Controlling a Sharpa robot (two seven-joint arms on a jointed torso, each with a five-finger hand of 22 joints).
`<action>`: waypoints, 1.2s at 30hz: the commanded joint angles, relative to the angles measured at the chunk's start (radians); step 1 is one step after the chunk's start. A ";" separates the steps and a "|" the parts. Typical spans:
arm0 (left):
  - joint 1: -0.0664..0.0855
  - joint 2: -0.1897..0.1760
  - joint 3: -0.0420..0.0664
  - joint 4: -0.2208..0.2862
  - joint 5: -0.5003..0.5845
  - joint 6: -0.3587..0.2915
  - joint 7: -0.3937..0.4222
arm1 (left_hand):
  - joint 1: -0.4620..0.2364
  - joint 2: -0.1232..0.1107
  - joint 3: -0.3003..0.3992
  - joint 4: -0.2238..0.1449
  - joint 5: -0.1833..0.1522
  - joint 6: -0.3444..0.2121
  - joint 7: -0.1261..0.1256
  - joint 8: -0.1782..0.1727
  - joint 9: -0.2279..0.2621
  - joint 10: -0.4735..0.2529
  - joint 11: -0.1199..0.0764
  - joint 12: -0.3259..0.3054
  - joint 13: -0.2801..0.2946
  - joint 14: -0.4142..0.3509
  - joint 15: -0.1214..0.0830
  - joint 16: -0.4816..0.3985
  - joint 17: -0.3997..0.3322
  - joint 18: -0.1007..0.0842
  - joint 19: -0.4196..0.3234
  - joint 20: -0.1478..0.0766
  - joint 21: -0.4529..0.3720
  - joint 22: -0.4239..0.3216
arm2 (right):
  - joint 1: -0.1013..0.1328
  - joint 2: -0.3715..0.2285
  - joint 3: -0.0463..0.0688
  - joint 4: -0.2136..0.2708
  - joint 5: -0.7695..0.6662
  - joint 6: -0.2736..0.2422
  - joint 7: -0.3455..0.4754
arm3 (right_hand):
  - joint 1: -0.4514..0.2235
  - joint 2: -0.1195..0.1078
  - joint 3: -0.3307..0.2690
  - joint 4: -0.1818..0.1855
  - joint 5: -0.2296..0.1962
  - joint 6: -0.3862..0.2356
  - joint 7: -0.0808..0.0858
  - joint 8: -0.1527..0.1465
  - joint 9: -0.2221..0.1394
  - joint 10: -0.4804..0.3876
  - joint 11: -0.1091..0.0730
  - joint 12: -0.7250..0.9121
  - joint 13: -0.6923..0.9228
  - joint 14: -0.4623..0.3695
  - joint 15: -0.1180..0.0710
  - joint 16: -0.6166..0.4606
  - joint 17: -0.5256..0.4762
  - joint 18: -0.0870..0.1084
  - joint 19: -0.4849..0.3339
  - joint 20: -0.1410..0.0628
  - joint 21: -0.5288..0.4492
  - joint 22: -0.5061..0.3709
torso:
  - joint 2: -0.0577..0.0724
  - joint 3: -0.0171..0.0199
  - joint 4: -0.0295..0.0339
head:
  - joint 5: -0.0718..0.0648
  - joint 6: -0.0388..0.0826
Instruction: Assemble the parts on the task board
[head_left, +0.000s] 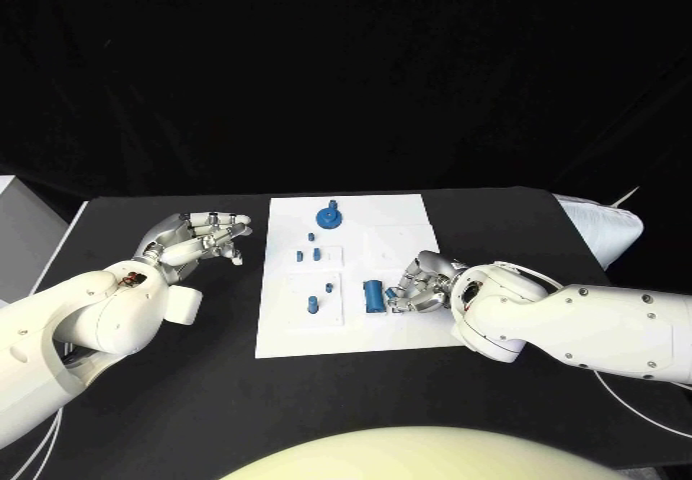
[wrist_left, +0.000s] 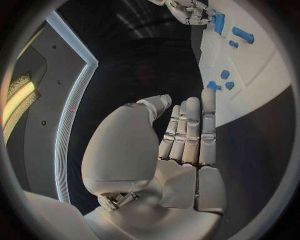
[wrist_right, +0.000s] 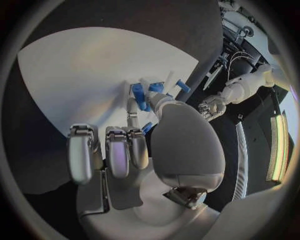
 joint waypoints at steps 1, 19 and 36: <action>0.000 0.000 0.001 0.003 0.005 0.017 0.004 | -0.006 0.007 -0.001 0.006 0.004 0.000 -0.002 0.004 0.002 -0.006 0.000 0.007 -0.002 -0.005 0.002 0.001 0.001 0.015 0.005 0.000 -0.004 -0.001 | -0.002 0.003 0.000 -0.005 -0.013 0.036 -0.028 | -0.011 -0.002 -0.012 -0.001 0.014 0.000 -0.004 0.007 0.001 0.098 -0.007 0.001 0.258 0.103 -0.008 0.004 0.263 -0.014 0.081 -0.009 0.001 0.217 | 0.000 0.0002 -0.0004 | 0.001 -0.002; 0.000 -0.001 0.001 0.003 0.005 0.019 0.002 | -0.006 0.007 0.000 0.008 0.004 0.000 -0.002 0.004 0.002 -0.007 0.000 0.007 -0.002 -0.006 0.002 0.002 0.001 0.015 0.005 0.000 -0.005 -0.002 | -0.002 0.010 0.000 -0.015 -0.095 0.019 -0.055 | -0.056 0.000 -0.039 0.003 -0.006 -0.002 -0.003 0.011 0.004 0.098 -0.005 0.003 0.259 0.103 -0.007 0.004 0.263 -0.015 0.082 -0.008 0.003 0.218 | 0.000 0.0006 -0.0002 | 0.002 -0.001; 0.000 -0.001 0.001 0.002 0.005 0.020 0.002 | -0.006 0.007 0.000 0.009 0.004 0.000 -0.002 0.004 0.002 -0.008 0.000 0.007 -0.002 -0.006 0.002 0.002 0.001 0.015 0.005 0.000 -0.005 -0.002 | -0.002 0.012 0.000 -0.015 -0.116 0.018 -0.056 | -0.070 0.007 -0.046 0.003 -0.010 -0.002 -0.003 0.012 0.005 0.099 -0.006 0.004 0.259 0.103 -0.007 0.004 0.263 -0.016 0.083 -0.008 0.009 0.221 | 0.000 -0.0001 -0.0006 | 0.001 -0.003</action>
